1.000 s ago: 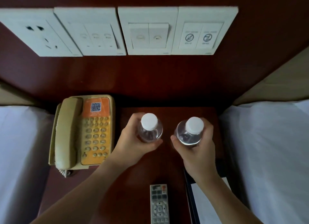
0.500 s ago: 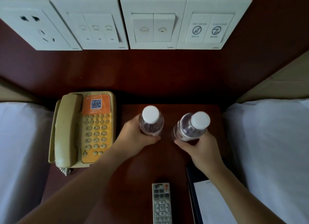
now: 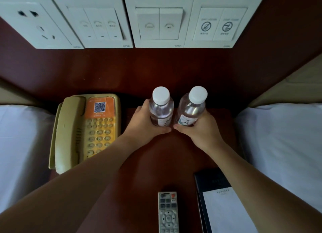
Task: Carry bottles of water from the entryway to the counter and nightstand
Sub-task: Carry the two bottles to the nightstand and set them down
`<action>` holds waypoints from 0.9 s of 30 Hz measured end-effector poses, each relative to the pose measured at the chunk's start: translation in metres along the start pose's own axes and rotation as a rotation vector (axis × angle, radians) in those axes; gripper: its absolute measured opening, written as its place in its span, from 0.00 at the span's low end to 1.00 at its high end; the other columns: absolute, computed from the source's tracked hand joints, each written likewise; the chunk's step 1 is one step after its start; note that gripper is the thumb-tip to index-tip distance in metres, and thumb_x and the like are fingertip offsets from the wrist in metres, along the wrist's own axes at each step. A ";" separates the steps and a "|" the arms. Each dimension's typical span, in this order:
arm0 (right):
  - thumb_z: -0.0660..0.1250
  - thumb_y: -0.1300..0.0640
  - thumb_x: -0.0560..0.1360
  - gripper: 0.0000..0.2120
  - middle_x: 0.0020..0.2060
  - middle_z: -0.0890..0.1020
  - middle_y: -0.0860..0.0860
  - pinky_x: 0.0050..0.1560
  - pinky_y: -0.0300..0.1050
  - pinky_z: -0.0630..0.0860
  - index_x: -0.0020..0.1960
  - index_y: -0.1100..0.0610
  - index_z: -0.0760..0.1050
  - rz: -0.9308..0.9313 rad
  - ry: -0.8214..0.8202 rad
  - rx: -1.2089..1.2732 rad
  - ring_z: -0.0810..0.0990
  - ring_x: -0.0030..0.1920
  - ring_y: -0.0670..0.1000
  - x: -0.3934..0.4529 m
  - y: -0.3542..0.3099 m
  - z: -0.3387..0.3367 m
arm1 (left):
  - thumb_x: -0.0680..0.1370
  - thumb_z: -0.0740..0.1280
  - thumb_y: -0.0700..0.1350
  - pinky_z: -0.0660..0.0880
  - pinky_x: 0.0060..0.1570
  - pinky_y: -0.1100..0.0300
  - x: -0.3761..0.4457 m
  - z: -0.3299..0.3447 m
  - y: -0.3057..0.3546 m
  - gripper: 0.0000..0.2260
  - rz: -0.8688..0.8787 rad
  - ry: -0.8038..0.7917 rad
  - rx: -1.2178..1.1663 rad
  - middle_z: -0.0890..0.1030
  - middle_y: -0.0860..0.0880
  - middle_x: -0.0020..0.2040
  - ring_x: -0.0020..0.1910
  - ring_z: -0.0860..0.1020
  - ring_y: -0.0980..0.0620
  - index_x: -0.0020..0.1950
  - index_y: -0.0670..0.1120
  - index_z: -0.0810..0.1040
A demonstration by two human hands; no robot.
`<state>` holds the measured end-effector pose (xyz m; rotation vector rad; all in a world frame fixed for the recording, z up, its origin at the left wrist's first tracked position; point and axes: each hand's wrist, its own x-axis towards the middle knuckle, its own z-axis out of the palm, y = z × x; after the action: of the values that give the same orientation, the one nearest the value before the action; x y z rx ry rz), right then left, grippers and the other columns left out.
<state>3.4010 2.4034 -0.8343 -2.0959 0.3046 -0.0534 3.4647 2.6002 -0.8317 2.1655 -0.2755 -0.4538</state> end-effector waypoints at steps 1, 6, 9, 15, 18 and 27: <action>0.82 0.52 0.63 0.33 0.55 0.83 0.45 0.53 0.31 0.77 0.64 0.56 0.75 0.002 0.001 0.009 0.81 0.55 0.40 0.001 0.000 0.001 | 0.60 0.81 0.53 0.75 0.59 0.54 -0.001 0.001 0.000 0.35 0.005 0.014 0.009 0.80 0.56 0.59 0.62 0.76 0.53 0.64 0.53 0.72; 0.81 0.54 0.65 0.31 0.51 0.82 0.37 0.49 0.21 0.71 0.65 0.54 0.76 0.025 -0.079 0.031 0.78 0.51 0.30 0.006 0.005 0.000 | 0.66 0.80 0.44 0.74 0.54 0.69 0.006 -0.007 0.006 0.26 0.025 -0.070 -0.010 0.82 0.60 0.52 0.56 0.79 0.65 0.62 0.51 0.77; 0.81 0.54 0.65 0.32 0.51 0.80 0.35 0.50 0.21 0.71 0.66 0.52 0.75 0.035 -0.107 0.021 0.77 0.51 0.30 0.009 0.007 -0.001 | 0.65 0.79 0.46 0.75 0.59 0.60 0.011 -0.007 0.003 0.26 0.017 -0.117 0.013 0.82 0.59 0.53 0.57 0.79 0.60 0.62 0.52 0.78; 0.82 0.55 0.63 0.33 0.53 0.80 0.37 0.56 0.32 0.73 0.66 0.52 0.75 0.047 -0.133 0.012 0.79 0.56 0.38 0.014 0.007 -0.004 | 0.64 0.80 0.45 0.74 0.59 0.60 0.018 -0.003 0.003 0.29 0.030 -0.129 0.021 0.81 0.62 0.52 0.58 0.78 0.58 0.63 0.53 0.76; 0.82 0.55 0.63 0.34 0.54 0.80 0.38 0.57 0.33 0.73 0.67 0.53 0.74 0.042 -0.133 -0.002 0.79 0.57 0.39 0.015 0.008 -0.004 | 0.65 0.80 0.41 0.71 0.49 0.77 0.019 -0.004 0.006 0.28 0.030 -0.151 -0.007 0.81 0.64 0.49 0.51 0.77 0.71 0.63 0.51 0.77; 0.82 0.53 0.63 0.34 0.54 0.80 0.38 0.57 0.36 0.74 0.66 0.52 0.74 0.045 -0.117 -0.033 0.79 0.57 0.39 0.018 0.006 -0.005 | 0.64 0.78 0.48 0.74 0.63 0.51 0.022 -0.002 0.003 0.28 0.052 -0.141 0.028 0.81 0.62 0.54 0.60 0.77 0.56 0.63 0.55 0.76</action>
<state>3.4163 2.3921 -0.8390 -2.1138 0.2831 0.1016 3.4849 2.5916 -0.8330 2.1512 -0.4177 -0.5767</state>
